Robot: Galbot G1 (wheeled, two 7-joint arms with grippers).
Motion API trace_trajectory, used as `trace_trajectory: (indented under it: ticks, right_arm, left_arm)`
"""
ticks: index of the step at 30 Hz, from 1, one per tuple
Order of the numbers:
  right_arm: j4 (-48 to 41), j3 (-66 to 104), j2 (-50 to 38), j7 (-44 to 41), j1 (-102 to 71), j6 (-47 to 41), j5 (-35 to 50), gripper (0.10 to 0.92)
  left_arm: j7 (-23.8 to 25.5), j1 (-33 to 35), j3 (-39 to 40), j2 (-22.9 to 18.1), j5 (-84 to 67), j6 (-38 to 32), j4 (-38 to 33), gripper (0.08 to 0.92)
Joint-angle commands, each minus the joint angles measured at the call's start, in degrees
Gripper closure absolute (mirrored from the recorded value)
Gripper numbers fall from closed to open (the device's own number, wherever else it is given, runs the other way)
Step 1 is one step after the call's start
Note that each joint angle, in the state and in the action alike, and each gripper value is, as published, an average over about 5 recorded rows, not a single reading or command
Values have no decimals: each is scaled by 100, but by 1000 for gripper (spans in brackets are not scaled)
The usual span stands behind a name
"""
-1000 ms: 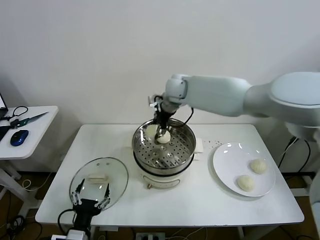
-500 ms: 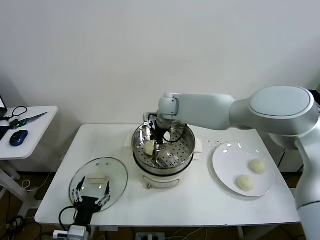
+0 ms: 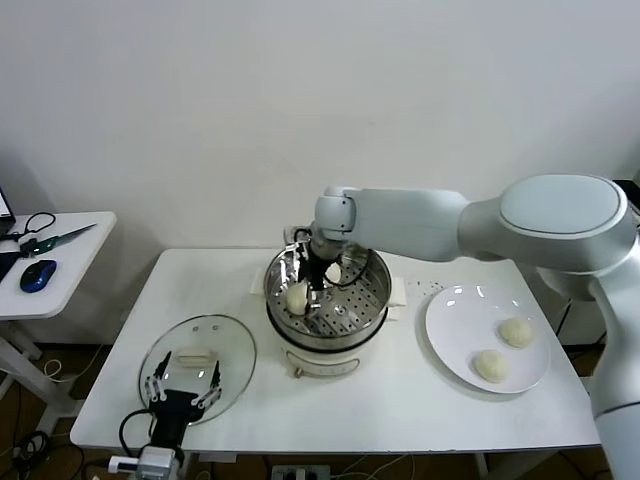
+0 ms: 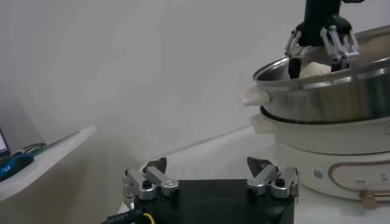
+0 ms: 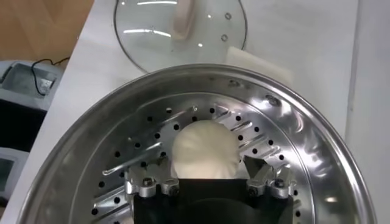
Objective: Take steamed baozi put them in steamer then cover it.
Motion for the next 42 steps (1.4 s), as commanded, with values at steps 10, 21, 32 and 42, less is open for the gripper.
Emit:
trace_trajectory:
  ticks: [10,21,32,42]
  right_arm:
    - [1411,90,-2558,-732,1424,317,-690,203]
    - [2255,372,-4791,-729,622,453,-2327,203]
    - [1915,1539,-5514,-714,-1615,669,-3626,203]
    - [1396,2252,-5348,-749,-2620,831,-4046,203]
  left_arm:
    - [-1,-154,38,-121,63,-60,28,177]
    - [-175,-173,-21,-87,-103,-419,22,177]
    - [-225,-64,-93,-125,6,-408,18,177]
    - [-270,1,-147,-187,42,-403,56,177]
